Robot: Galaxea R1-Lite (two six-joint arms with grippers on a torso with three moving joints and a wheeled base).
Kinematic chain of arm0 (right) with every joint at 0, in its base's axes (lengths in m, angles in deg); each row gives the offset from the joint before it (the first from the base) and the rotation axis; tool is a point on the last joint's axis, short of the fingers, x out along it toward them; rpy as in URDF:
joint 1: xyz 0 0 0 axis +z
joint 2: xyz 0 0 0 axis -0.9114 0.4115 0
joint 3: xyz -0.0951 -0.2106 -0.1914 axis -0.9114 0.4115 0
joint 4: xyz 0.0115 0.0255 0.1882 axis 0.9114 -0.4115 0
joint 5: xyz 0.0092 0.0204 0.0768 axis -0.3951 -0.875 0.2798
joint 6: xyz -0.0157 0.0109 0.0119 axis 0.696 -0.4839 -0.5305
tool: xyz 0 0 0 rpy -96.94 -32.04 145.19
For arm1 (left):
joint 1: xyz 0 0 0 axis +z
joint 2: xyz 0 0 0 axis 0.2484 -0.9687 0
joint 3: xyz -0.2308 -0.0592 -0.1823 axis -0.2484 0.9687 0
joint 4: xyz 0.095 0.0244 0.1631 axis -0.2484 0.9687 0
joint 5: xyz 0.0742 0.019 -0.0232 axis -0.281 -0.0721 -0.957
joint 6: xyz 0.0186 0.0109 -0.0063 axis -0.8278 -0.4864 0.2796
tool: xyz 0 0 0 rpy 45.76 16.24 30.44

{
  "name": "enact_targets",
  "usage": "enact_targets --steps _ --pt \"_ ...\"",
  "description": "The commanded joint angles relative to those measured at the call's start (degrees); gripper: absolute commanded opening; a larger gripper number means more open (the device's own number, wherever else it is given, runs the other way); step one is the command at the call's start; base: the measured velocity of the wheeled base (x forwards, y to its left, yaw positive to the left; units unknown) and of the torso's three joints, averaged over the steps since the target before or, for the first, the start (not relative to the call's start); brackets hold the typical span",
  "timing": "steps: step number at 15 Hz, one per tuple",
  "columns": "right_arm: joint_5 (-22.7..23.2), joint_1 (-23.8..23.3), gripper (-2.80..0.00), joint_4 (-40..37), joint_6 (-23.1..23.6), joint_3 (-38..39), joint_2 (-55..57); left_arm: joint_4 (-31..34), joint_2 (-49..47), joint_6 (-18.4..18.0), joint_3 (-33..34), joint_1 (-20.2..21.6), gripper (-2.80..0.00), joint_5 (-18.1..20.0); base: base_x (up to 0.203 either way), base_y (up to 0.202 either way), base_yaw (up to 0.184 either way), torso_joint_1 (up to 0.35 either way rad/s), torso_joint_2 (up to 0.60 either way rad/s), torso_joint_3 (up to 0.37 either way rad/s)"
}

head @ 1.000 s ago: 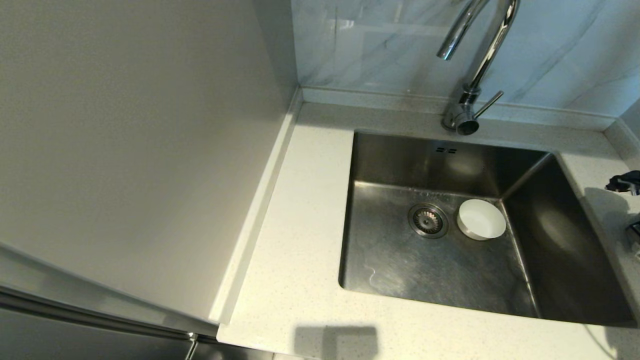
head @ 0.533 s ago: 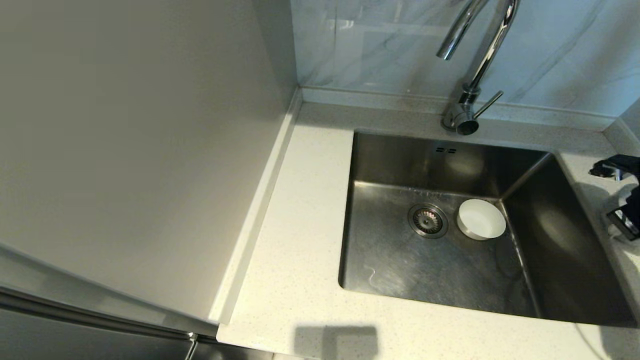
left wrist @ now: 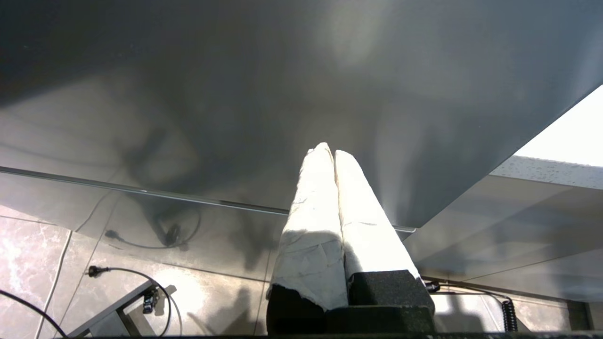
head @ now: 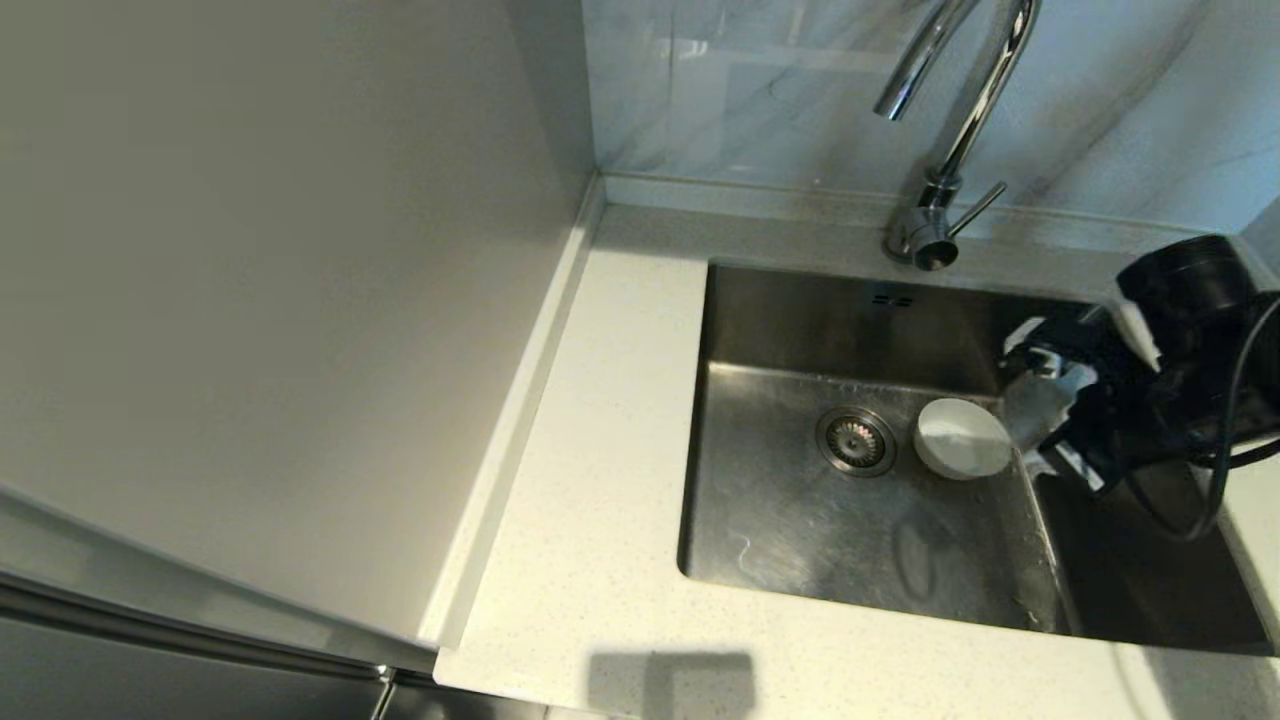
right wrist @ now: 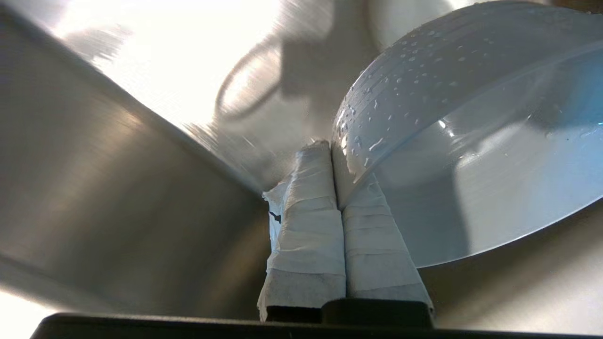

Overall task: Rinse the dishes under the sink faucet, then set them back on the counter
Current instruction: Put a bowl into the sink

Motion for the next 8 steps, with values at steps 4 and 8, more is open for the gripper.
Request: enact_targets --steps 4,8 --pt "-7.21 16.04 -2.8 35.4 -0.52 16.87 7.03 0.01 0.18 0.06 0.0 0.01 -2.8 -0.02 0.0 0.0 0.0 0.0 0.0 0.0" --pt "-11.01 18.59 -2.8 48.58 -0.47 12.6 17.28 0.01 0.18 0.06 0.0 0.01 -2.8 -0.02 0.0 0.0 0.0 0.0 0.0 0.0"
